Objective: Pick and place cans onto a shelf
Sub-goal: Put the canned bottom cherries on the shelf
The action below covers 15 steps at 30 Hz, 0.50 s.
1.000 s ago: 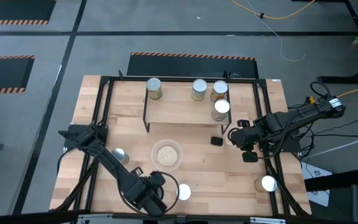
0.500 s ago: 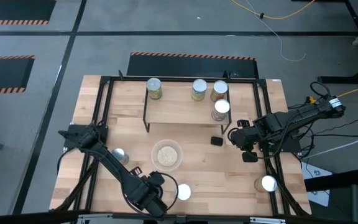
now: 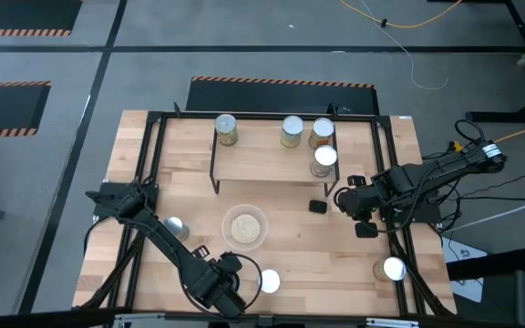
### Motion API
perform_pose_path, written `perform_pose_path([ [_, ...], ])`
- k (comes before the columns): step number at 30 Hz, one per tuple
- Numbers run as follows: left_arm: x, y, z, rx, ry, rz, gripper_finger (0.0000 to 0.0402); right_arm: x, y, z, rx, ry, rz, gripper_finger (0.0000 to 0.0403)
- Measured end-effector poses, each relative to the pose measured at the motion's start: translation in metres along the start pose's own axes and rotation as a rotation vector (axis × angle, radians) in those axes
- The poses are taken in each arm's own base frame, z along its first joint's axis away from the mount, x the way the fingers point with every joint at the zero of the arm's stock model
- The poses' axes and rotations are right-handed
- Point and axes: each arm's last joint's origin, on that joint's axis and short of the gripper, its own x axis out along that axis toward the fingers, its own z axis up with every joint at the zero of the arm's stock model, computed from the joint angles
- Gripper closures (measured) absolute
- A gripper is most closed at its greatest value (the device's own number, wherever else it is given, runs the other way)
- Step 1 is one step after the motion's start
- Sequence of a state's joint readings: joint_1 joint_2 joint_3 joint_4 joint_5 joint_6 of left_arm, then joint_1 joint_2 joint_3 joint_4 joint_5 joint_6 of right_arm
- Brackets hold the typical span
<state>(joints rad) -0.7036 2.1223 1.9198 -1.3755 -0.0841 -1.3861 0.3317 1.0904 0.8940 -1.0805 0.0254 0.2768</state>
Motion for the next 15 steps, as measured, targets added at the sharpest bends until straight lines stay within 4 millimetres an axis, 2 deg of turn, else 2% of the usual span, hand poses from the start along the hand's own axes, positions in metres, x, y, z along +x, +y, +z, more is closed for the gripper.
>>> perform_pose_path([
  [5, 0.0, 0.0, 0.0, 0.0, 0.0, -0.001, 0.0302, 0.0, 0.0, 0.0, 0.0, 0.0, 0.0, 0.0329],
  [15, 0.0, 0.0, 0.0001, 0.008, -0.003, 0.0, 0.035, 0.0, -0.0001, 0.0, 0.0, 0.0, 0.0, 0.0329],
])
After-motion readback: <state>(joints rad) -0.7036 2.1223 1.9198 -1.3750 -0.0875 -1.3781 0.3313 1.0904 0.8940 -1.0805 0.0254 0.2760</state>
